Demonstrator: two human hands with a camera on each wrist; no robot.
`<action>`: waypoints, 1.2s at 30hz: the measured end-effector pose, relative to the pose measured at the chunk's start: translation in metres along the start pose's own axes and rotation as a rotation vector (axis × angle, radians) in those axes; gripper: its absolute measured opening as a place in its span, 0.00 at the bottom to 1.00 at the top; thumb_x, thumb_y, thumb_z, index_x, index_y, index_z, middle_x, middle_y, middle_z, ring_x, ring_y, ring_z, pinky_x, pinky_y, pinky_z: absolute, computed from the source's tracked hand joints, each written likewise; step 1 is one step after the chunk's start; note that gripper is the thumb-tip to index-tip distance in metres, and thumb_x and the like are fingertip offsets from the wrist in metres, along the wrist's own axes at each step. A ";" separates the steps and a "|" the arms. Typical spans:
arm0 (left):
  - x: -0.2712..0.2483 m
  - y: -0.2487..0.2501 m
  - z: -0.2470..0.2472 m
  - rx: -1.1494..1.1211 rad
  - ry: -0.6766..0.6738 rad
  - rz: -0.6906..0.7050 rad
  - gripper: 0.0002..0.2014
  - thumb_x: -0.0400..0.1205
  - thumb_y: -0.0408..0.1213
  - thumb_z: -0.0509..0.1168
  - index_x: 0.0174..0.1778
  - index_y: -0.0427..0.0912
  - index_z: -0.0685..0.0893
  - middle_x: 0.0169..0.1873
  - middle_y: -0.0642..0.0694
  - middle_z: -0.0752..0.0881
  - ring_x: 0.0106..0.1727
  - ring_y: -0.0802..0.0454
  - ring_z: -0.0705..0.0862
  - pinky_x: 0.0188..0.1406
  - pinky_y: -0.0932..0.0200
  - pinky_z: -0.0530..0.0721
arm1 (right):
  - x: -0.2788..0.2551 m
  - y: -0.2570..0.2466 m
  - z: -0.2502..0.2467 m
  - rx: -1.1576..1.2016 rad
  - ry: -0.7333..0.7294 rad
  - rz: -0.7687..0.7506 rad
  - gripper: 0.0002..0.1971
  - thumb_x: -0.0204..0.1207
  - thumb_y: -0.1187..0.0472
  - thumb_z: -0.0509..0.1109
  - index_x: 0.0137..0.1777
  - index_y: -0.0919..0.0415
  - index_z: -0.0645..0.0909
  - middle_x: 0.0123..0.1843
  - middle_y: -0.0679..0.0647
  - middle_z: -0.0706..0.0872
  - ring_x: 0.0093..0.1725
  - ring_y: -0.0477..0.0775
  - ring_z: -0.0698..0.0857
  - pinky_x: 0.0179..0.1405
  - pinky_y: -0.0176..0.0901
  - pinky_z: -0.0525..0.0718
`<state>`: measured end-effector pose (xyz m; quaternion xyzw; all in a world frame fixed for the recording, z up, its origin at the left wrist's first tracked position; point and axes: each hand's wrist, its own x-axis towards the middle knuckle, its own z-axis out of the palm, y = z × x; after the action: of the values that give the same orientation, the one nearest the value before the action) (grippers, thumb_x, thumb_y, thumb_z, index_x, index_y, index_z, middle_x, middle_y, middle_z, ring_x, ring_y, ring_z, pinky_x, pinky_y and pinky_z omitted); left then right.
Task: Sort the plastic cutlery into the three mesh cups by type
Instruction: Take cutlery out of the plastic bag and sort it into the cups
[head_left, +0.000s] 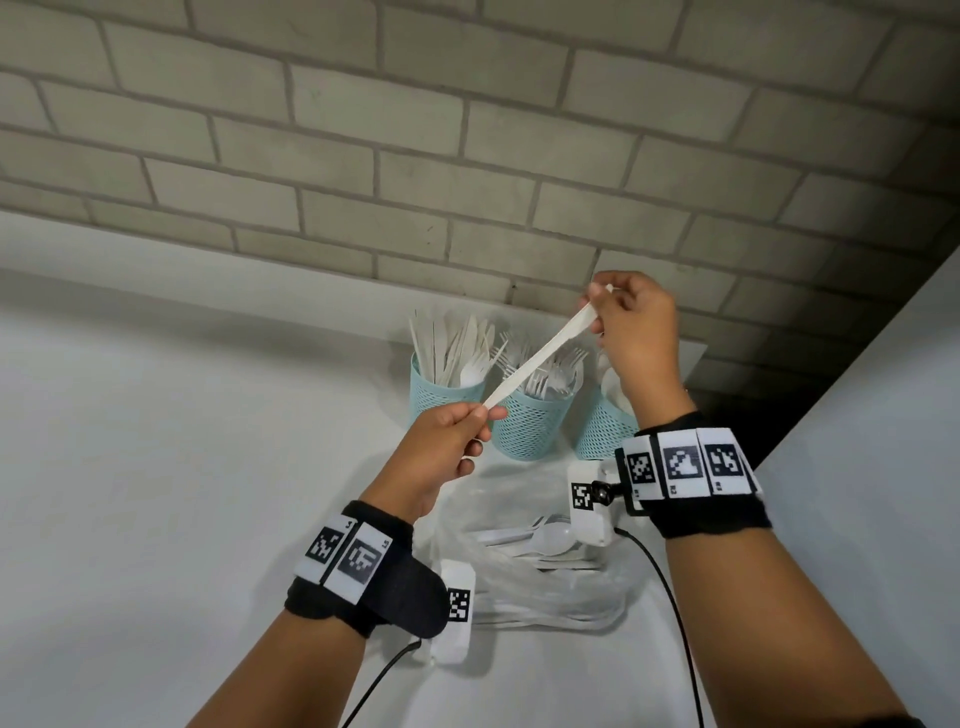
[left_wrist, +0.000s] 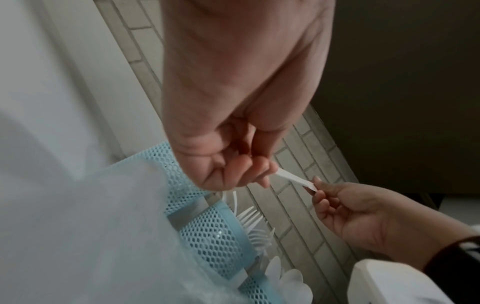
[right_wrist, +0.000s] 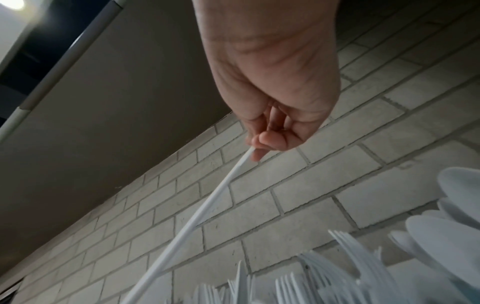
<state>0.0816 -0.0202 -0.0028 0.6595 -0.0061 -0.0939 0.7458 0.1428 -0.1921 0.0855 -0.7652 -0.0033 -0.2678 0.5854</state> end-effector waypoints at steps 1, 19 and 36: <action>0.000 0.000 0.000 0.005 0.015 0.001 0.13 0.86 0.36 0.57 0.46 0.49 0.87 0.31 0.52 0.76 0.31 0.58 0.71 0.32 0.66 0.70 | 0.001 -0.001 -0.002 0.007 0.024 -0.013 0.04 0.81 0.67 0.64 0.49 0.59 0.79 0.36 0.51 0.85 0.22 0.34 0.79 0.23 0.27 0.76; -0.003 -0.021 -0.017 0.633 -0.116 0.042 0.08 0.79 0.39 0.69 0.53 0.43 0.87 0.46 0.52 0.83 0.50 0.58 0.80 0.52 0.65 0.76 | 0.002 -0.012 0.012 0.114 -0.019 -0.049 0.07 0.82 0.70 0.60 0.51 0.60 0.77 0.43 0.53 0.86 0.29 0.42 0.79 0.30 0.27 0.81; -0.004 -0.031 -0.019 0.698 -0.232 0.016 0.09 0.77 0.38 0.71 0.53 0.47 0.87 0.56 0.40 0.83 0.53 0.55 0.78 0.54 0.65 0.74 | -0.016 0.033 0.080 -0.699 -0.467 -0.257 0.13 0.82 0.58 0.61 0.60 0.51 0.85 0.53 0.63 0.83 0.50 0.62 0.83 0.54 0.45 0.81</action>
<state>0.0759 -0.0049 -0.0356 0.8591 -0.1274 -0.1542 0.4711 0.1718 -0.1251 0.0359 -0.9506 -0.1399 -0.1436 0.2368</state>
